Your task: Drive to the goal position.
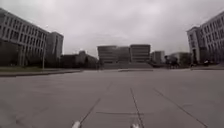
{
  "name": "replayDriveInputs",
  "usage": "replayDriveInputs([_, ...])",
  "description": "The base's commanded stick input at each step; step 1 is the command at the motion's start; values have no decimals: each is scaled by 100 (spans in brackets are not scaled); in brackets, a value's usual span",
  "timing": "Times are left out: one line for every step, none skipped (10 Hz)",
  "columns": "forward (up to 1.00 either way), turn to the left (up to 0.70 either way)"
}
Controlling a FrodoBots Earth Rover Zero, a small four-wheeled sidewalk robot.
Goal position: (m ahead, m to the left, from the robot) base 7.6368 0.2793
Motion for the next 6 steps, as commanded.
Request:
replayDriveInputs([70,0])
replayDriveInputs([70,0])
replayDriveInputs([70,0])
replayDriveInputs([70,0])
replayDriveInputs([70,0])
replayDriveInputs([70,0])
